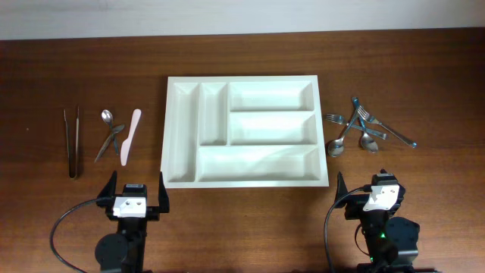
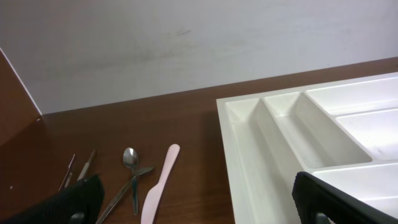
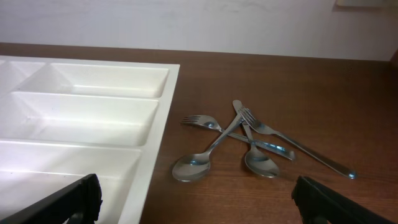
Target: Pack container
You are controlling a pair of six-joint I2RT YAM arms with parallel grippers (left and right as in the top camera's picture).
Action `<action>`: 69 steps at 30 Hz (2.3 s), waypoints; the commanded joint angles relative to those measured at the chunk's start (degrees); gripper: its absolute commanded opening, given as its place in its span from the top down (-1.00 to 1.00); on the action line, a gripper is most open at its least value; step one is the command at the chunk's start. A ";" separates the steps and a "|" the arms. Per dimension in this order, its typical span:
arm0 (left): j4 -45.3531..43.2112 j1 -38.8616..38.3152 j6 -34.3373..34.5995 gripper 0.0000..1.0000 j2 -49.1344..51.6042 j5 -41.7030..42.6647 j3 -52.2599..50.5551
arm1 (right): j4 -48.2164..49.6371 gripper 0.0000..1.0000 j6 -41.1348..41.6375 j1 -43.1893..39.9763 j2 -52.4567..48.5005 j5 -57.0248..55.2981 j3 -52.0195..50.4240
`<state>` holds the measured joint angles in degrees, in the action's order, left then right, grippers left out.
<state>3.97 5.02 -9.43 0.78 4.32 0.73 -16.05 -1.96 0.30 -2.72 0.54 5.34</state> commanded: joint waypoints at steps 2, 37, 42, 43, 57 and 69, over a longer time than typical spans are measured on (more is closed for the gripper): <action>0.17 0.31 -0.55 -0.99 -0.48 0.83 -0.24 | 0.26 -0.98 -0.17 -0.35 0.70 0.76 -0.52; 0.17 0.31 -0.55 -0.98 -0.48 0.83 -0.24 | 0.52 -0.97 -0.20 -0.37 0.70 0.72 -0.52; 0.17 0.31 -0.55 -0.99 -0.48 0.83 -0.24 | 0.46 -0.97 -0.15 -0.35 0.70 1.79 -0.52; 0.17 0.31 -0.55 -0.99 -0.48 0.83 -0.24 | 0.46 -0.98 -0.15 -0.35 0.70 2.29 -0.52; 0.17 0.31 -0.55 -0.99 -0.48 0.83 -0.24 | 0.48 -0.98 -0.17 -0.35 0.70 2.25 -0.52; 0.17 0.31 -0.55 -0.99 -0.48 0.83 -0.24 | 0.72 -0.98 -0.13 -0.35 0.70 5.81 -0.52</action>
<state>3.97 5.02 -9.45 0.78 4.32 0.73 -15.77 -1.96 0.30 -2.72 3.73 5.34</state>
